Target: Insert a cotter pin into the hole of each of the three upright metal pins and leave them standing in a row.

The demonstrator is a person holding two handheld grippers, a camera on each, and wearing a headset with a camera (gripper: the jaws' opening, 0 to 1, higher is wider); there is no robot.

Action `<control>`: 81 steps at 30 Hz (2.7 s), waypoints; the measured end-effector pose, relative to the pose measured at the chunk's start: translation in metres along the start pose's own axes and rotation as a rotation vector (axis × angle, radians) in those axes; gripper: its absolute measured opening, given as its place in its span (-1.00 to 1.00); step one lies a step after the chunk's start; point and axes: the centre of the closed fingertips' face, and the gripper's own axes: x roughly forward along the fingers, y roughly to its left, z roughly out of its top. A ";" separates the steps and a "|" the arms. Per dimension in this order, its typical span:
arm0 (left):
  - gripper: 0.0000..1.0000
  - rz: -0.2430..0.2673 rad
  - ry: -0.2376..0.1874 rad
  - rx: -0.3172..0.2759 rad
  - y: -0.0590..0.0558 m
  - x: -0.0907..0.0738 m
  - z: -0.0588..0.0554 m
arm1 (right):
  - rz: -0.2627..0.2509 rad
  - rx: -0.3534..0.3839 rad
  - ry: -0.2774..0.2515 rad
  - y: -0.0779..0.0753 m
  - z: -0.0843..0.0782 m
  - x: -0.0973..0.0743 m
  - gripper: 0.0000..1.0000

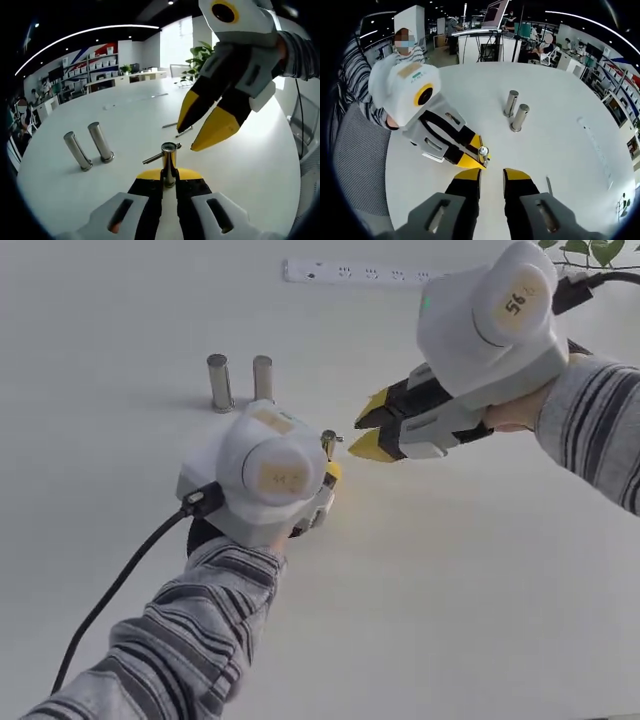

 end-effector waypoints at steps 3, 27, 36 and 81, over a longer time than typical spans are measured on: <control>-0.90 -0.003 0.000 0.002 0.001 0.000 0.000 | -0.023 0.023 -0.004 -0.003 -0.003 -0.001 -0.71; -0.90 0.090 0.028 0.016 0.069 -0.024 -0.005 | -0.086 0.145 -0.058 -0.009 -0.007 0.006 -0.45; -0.90 0.125 0.036 -0.017 0.091 -0.030 -0.011 | -0.076 0.250 -0.105 -0.011 -0.009 0.008 -0.42; -0.41 0.083 0.016 -0.072 0.099 -0.040 -0.021 | -0.138 0.394 -0.260 -0.022 0.007 0.016 -0.35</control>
